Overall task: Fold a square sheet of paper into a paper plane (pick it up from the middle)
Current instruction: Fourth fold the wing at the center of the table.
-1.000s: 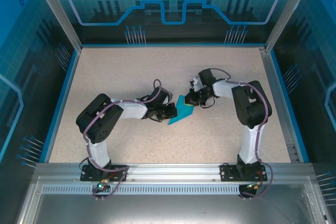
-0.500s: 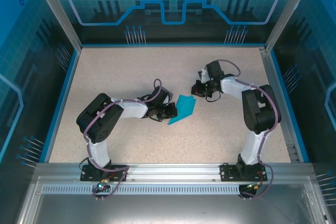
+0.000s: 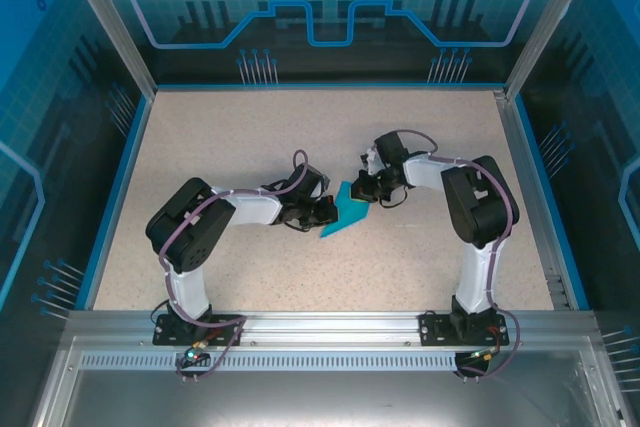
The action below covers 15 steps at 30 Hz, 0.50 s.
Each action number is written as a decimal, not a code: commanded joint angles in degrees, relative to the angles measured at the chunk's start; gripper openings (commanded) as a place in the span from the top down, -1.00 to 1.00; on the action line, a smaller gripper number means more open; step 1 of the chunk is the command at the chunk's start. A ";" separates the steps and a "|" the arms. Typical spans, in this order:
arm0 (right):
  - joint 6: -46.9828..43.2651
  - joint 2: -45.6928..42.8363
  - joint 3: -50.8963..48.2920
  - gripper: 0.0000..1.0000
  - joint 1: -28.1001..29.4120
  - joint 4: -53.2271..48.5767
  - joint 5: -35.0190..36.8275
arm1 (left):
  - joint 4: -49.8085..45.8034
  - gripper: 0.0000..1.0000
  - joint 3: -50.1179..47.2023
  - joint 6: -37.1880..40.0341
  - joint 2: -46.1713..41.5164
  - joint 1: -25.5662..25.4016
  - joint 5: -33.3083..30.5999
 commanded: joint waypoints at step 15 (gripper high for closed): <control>3.93 -9.57 -2.91 0.96 1.54 -0.67 3.39 | -8.30 1.00 -0.61 1.09 2.71 -0.86 -0.89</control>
